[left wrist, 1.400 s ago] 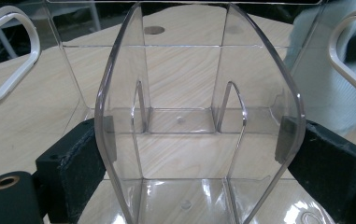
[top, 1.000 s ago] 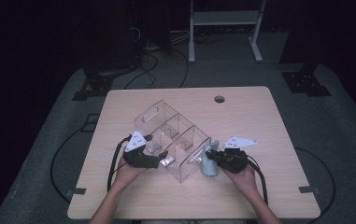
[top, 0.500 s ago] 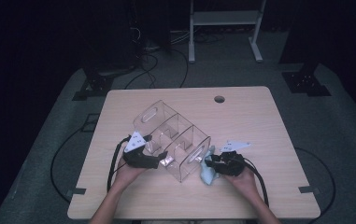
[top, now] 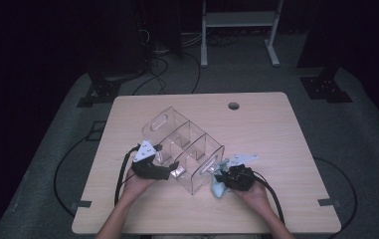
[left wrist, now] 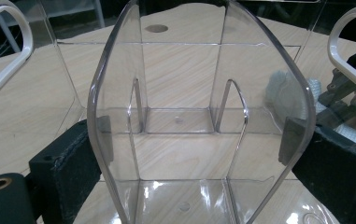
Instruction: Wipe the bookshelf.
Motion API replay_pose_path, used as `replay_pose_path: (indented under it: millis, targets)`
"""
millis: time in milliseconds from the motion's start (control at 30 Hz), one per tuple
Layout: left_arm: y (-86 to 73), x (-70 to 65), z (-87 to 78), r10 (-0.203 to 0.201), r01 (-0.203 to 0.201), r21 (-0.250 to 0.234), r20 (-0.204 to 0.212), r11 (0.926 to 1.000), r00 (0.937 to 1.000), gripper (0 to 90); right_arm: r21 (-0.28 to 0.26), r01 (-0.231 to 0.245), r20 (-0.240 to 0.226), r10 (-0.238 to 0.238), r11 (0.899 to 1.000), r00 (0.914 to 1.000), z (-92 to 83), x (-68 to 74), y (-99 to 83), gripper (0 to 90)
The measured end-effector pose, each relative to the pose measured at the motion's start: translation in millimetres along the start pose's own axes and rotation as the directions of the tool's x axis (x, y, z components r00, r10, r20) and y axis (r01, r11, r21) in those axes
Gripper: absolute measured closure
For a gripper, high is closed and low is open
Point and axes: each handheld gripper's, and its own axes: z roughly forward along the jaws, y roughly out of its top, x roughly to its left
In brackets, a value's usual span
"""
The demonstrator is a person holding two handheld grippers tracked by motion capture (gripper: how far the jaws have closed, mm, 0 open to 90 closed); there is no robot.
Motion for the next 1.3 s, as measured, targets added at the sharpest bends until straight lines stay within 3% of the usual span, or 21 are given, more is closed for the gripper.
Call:
replay_pose_path:
  millis: [100, 167, 200, 300, 567, 633, 733, 833, 1000, 1100, 1300]
  targets:
    - [-0.4, -0.8, -0.1, 0.005, -0.005, 0.0, -0.005, 1.0, 1.0, 6.2, -0.001, -0.015, 0.003, 0.015, 1.0, 0.9999, -3.3, -3.1, 1.1, 83.6]
    - [-0.6, -0.9, 0.0, 0.007, -0.007, -0.001, -0.006, 1.0, 1.0, 6.3, -0.035, -0.033, 0.041, 0.034, 0.999, 0.9986, -9.0, -8.5, 2.0, 83.7]
    - [-0.7, -0.9, 0.2, 0.007, -0.007, -0.002, -0.006, 1.0, 1.0, 6.2, -0.063, -0.063, 0.047, 0.066, 0.996, 0.9967, -12.6, -11.4, 2.3, 83.7]
    - [-0.4, -1.3, 0.5, 0.009, -0.009, -0.001, -0.007, 1.0, 0.9999, 6.2, -0.103, -0.091, 0.044, 0.096, 0.99, 0.9944, -17.0, -14.9, 3.1, 83.7]
    - [-0.4, -1.8, 0.6, 0.011, -0.011, 0.002, -0.011, 0.9999, 0.9999, 6.3, -0.06, 0.0, -0.015, 0.0, 0.998, 0.9999, -6.4, 10.7, 4.2, 83.5]
    - [-0.5, -2.3, 0.8, 0.01, -0.01, 0.0, 0.0, 0.9999, 0.9999, 6.6, -0.057, 0.004, 0.013, -0.004, 0.998, 0.9999, -7.9, 6.2, 5.4, 83.5]
    - [-0.8, -3.2, 2.2, 0.01, -0.01, 0.0, 0.008, 1.0, 0.9999, 6.4, -0.094, -0.054, 0.063, 0.06, 0.994, 0.9962, -11.4, -11.1, 6.8, 83.6]
    - [-0.5, -3.5, 3.2, 0.008, -0.008, -0.001, 0.01, 1.0, 0.9999, 6.5, -0.103, -0.085, 0.053, 0.091, 0.991, 0.9944, -10.2, -16.2, 4.8, 83.5]
    - [-0.4, -4.5, 3.5, 0.007, -0.007, 0.003, -0.004, 1.0, 1.0, 6.5, -0.063, -0.031, -0.015, 0.03, 0.998, 0.9994, -4.9, -1.6, 4.9, 83.5]
    - [-0.4, -5.9, 4.7, 0.005, -0.005, 0.002, -0.013, 1.0, 0.9999, 5.9, -0.063, -0.044, -0.032, 0.042, 0.997, 0.9986, -5.0, -3.5, 4.7, 83.5]
    - [0.5, -10.7, 9.6, 0.034, -0.031, 0.037, -0.08, 0.9988, 0.9962, 4.6, -0.041, -0.001, -0.08, -0.002, 0.999, 0.9968, 1.2, 13.7, 4.3, 83.3]
